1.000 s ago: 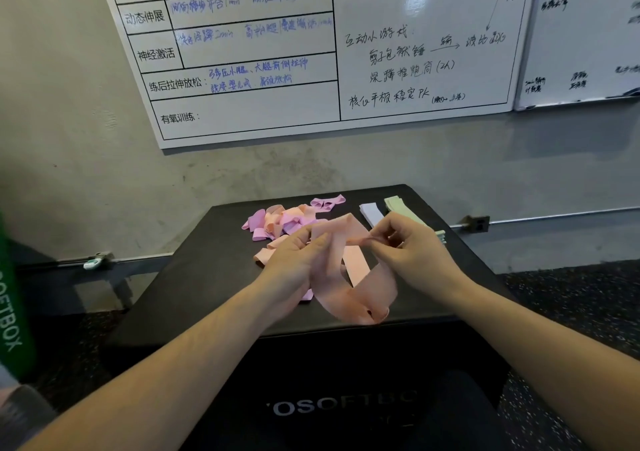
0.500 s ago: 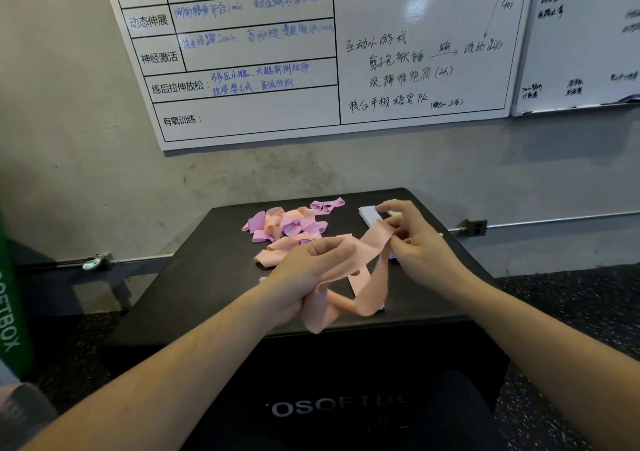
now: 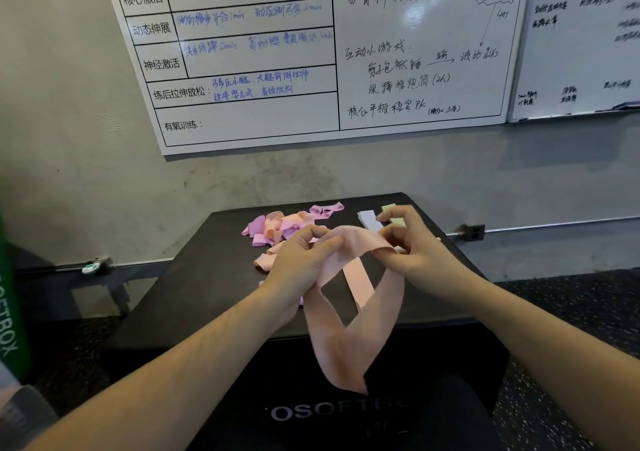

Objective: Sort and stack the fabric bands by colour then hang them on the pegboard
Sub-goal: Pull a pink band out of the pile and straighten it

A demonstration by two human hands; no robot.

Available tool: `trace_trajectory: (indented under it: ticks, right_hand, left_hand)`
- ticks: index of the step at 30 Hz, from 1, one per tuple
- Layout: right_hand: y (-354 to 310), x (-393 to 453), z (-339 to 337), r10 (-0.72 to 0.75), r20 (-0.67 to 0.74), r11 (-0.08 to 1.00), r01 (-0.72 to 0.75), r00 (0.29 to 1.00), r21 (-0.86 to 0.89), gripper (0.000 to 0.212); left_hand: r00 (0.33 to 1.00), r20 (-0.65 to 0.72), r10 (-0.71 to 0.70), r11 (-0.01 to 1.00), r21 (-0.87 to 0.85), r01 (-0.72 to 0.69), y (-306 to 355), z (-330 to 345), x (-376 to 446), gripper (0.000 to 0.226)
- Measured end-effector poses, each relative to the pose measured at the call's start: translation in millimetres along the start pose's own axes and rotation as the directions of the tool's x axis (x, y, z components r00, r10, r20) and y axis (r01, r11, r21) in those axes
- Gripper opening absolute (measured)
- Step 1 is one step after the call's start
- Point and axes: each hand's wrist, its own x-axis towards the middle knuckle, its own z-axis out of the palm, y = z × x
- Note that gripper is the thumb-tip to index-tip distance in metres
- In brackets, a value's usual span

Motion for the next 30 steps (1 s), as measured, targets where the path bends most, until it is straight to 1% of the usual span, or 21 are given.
trace_trajectory:
  ticks: [2, 3, 4, 6, 8, 9, 10, 12, 14, 16, 18, 19, 21, 23, 25, 27, 29, 30]
  right_hand:
    - [-7, -2, 4, 0.032, 0.036, 0.999, -0.031, 0.999, -0.036, 0.057]
    - [-11, -3, 6, 0.054, 0.043, 0.998, -0.052, 0.998, -0.043, 0.058]
    - [-14, -4, 8, 0.08, 0.046, 0.997, -0.079, 0.996, -0.025, 0.054]
    - [-19, -3, 10, 0.135, 0.069, 0.989, -0.139, 0.988, 0.049, 0.038]
    - [-17, -1, 12, 0.204, 0.095, 0.968, -0.215, 0.974, 0.128, 0.025]
    - [-14, 1, 14, 0.248, 0.082, 0.951, -0.259, 0.965, 0.166, 0.021]
    - [-12, 2, 16, 0.276, 0.039, 0.942, -0.279, 0.96, 0.188, 0.018]
    - [-9, 4, 16, 0.242, -0.095, 0.966, -0.231, 0.966, 0.114, 0.008]
    - [-6, 5, 13, 0.185, -0.141, 0.983, -0.185, 0.972, 0.016, 0.01]
    - [-6, 5, 12, 0.16, -0.182, 0.985, -0.17, 0.97, -0.037, 0.007]
    - [-10, 5, 12, 0.162, -0.243, 0.986, -0.165, 0.956, 0.007, 0.003]
    - [-13, 4, 14, 0.176, -0.24, 0.984, -0.164, 0.955, 0.07, 0.006]
    - [-17, 2, 20, 0.213, -0.162, 0.965, -0.181, 0.963, 0.192, 0.016]
    - [-19, 0, 26, 0.242, -0.077, 0.942, -0.216, 0.967, 0.256, 0.014]
    - [-17, 0, 28, 0.263, -0.025, 0.908, -0.238, 0.965, 0.345, 0.01]
    - [-15, 1, 27, 0.288, 0.001, 0.86, -0.259, 0.958, 0.439, 0.02]
    - [-12, 2, 26, 0.311, 0.035, 0.834, -0.29, 0.95, 0.47, 0.029]
    - [-11, 2, 26, 0.319, 0.057, 0.831, -0.308, 0.946, 0.463, 0.03]
  left_hand:
    - [0.999, -0.036, 0.026, 0.999, 0.022, -0.025, 0, 0, 1, 0.016]
    - [0.998, -0.041, 0.04, 0.998, 0.043, -0.038, 0, 0, 1, 0.016]
    - [0.998, -0.043, 0.051, 0.997, 0.064, -0.048, 0, 1, 1, 0.016]
    - [0.995, -0.056, 0.081, 0.992, 0.102, -0.075, 1, 1, 1, 0.017]
    - [0.992, -0.066, 0.104, 0.987, 0.131, -0.094, 1, 2, 1, 0.023]
    - [0.992, -0.06, 0.114, 0.985, 0.139, -0.105, 1, 2, 0, 0.026]
    - [0.991, -0.053, 0.123, 0.983, 0.146, -0.114, 1, 3, -1, 0.028]
    - [0.991, -0.039, 0.127, 0.981, 0.151, -0.12, 1, 3, -1, 0.028]
    - [0.991, -0.029, 0.127, 0.981, 0.153, -0.121, 0, 4, -1, 0.023]
    - [0.993, 0.014, 0.114, 0.982, 0.149, -0.115, 0, 6, -3, 0.016]
    - [0.993, 0.044, 0.108, 0.984, 0.135, -0.113, -2, 8, -5, 0.013]
    - [0.992, 0.047, 0.117, 0.984, 0.132, -0.122, -3, 9, -5, 0.012]
    - [0.99, 0.033, 0.137, 0.983, 0.119, -0.14, -5, 14, -6, 0.01]
    - [0.991, -0.004, 0.136, 0.988, 0.079, -0.135, -5, 17, -7, 0.01]
    - [0.993, -0.037, 0.11, 0.993, 0.056, -0.108, -5, 18, -7, 0.008]
    - [0.996, -0.042, 0.079, 0.995, 0.066, -0.076, -5, 15, -5, 0.01]
    - [0.996, -0.037, 0.076, 0.995, 0.075, -0.073, -5, 12, -5, 0.01]
    - [0.996, -0.03, 0.088, 0.993, 0.077, -0.085, -6, 11, -5, 0.009]
